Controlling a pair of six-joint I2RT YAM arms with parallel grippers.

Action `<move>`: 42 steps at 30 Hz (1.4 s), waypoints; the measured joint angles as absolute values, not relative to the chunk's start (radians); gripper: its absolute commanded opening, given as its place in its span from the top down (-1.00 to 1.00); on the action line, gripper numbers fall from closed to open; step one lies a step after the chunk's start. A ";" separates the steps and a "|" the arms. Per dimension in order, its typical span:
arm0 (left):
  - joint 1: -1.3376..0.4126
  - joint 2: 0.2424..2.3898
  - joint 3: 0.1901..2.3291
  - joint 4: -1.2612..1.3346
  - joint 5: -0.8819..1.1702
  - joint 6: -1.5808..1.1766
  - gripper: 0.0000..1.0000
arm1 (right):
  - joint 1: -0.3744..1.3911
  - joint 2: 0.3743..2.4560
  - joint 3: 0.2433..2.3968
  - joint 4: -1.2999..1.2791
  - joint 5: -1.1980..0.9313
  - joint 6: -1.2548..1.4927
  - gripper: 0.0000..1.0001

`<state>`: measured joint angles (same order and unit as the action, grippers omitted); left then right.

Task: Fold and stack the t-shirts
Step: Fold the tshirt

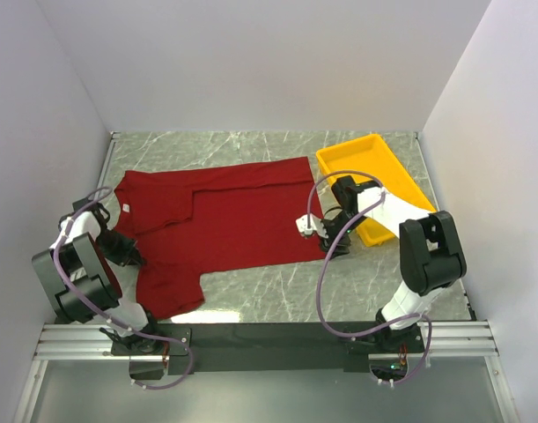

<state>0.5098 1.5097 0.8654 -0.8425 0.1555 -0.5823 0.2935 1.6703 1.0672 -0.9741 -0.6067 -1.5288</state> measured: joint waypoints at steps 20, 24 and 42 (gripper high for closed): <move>0.544 1.439 0.819 -0.830 0.292 -0.568 0.99 | 0.387 1.686 0.994 -0.746 -0.389 -1.275 0.79; 0.601 1.412 0.819 -0.851 0.289 -0.550 0.99 | 0.381 1.686 1.000 -0.740 -0.392 -1.230 0.93; 0.678 1.345 0.856 -0.892 0.276 -0.543 0.99 | 0.236 1.684 1.181 -0.817 -0.514 -1.182 1.00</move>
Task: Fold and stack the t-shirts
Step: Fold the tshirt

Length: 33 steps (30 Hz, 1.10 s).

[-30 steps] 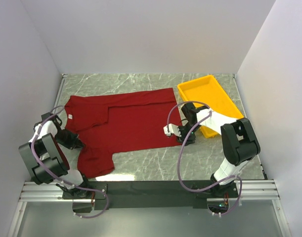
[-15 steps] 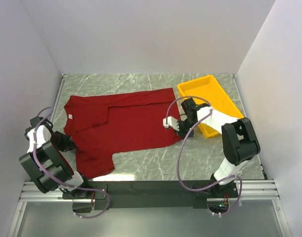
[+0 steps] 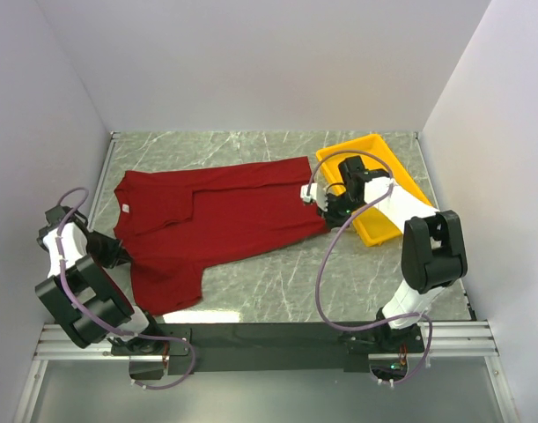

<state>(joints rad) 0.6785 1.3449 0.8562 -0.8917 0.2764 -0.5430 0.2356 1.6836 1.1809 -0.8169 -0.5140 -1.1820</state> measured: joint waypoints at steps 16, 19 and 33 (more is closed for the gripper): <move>0.682 1.372 0.924 -0.873 0.361 -0.570 0.99 | 0.222 1.768 1.340 -0.802 -0.542 -1.040 1.00; 0.683 1.389 0.942 -0.871 0.367 -0.570 0.99 | 0.220 1.789 1.359 -0.791 -0.534 -1.009 1.00; 0.702 1.504 0.979 -0.812 0.397 -0.595 0.99 | 0.218 1.864 1.416 -0.746 -0.477 -0.932 1.00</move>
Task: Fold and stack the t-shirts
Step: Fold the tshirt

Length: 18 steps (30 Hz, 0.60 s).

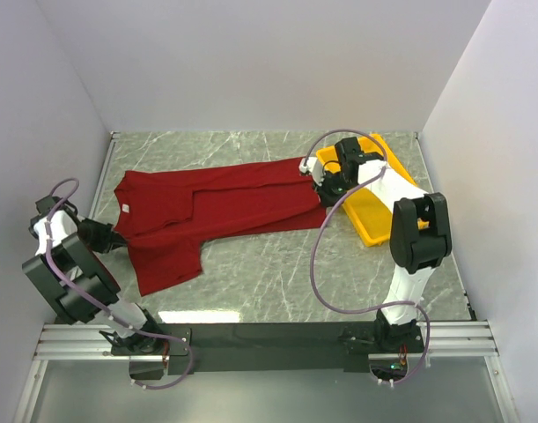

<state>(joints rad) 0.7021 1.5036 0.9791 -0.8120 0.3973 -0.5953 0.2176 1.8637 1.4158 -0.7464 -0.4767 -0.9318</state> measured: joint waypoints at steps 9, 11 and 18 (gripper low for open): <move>0.702 1.554 1.005 -0.799 0.415 -0.595 0.99 | 0.218 1.887 1.423 -0.728 -0.464 -0.910 1.00; 0.702 1.558 1.005 -0.798 0.416 -0.591 0.99 | 0.221 1.898 1.428 -0.724 -0.460 -0.905 1.00; 0.702 1.571 1.006 -0.797 0.421 -0.588 0.99 | 0.229 1.933 1.446 -0.719 -0.445 -0.893 1.00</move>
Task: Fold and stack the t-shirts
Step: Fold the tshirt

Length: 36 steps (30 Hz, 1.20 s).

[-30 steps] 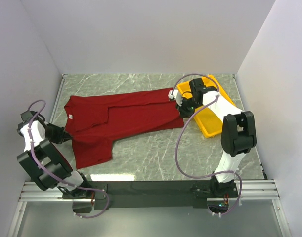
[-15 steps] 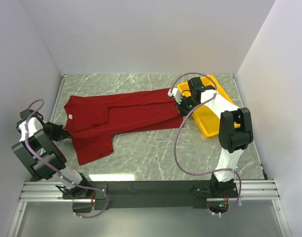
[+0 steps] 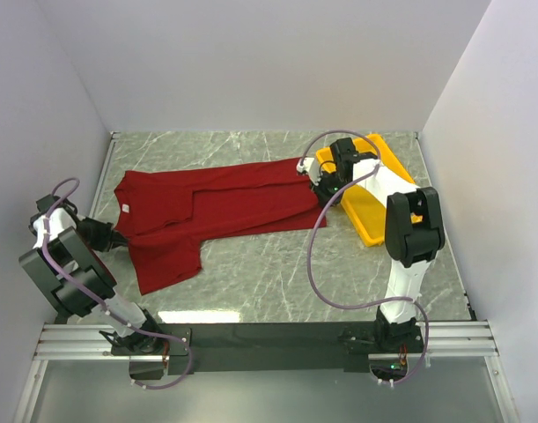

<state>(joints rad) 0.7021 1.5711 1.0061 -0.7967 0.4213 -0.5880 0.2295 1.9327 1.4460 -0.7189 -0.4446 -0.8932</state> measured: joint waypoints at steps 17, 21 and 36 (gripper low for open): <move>0.702 1.587 1.021 -0.793 0.422 -0.588 0.99 | 0.238 1.966 1.486 -0.709 -0.431 -0.882 0.94; 0.702 1.588 1.021 -0.793 0.421 -0.588 0.99 | 0.238 1.975 1.486 -0.709 -0.429 -0.883 0.93; 0.702 1.653 1.062 -0.784 0.429 -0.588 0.99 | 0.238 1.983 1.487 -0.700 -0.417 -0.879 0.93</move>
